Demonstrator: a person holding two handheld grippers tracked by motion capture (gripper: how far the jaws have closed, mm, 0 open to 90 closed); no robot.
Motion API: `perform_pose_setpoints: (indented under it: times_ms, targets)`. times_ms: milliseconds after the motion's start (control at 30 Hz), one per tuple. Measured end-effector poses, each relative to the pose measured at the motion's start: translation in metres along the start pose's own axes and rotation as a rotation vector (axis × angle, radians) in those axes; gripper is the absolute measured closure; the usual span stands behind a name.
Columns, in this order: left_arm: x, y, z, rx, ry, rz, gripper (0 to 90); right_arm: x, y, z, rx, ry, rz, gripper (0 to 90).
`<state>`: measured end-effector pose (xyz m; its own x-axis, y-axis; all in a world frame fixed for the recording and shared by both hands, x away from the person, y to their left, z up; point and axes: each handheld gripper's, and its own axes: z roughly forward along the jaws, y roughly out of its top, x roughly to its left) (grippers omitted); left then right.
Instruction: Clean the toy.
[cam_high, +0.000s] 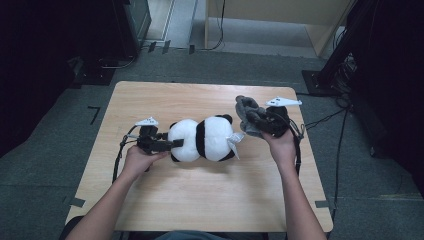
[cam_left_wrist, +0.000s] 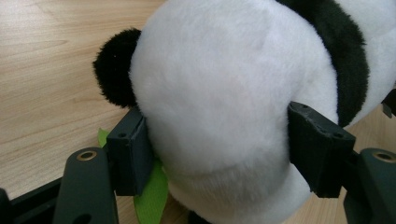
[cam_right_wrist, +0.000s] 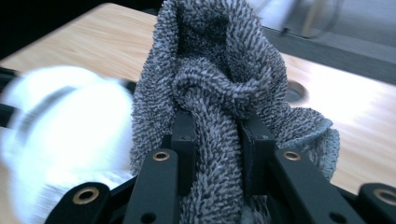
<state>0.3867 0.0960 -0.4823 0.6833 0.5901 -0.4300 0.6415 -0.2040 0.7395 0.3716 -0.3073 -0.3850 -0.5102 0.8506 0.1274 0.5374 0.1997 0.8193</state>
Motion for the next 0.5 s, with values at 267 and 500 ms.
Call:
perform_pose_setpoints:
  times_ms: [267, 500]
  targets:
    - [-0.002, 0.0, -0.001, 0.006, 0.009, 0.002, 30.2, 0.043, 0.039, 0.019, 0.051, 0.07, -0.121, 72.0]
    - [-0.004, 0.0, -0.001, 0.0, 0.018, 0.003, 30.3, 0.075, 0.069, 0.044, 0.093, 0.108, -0.182, 71.5]
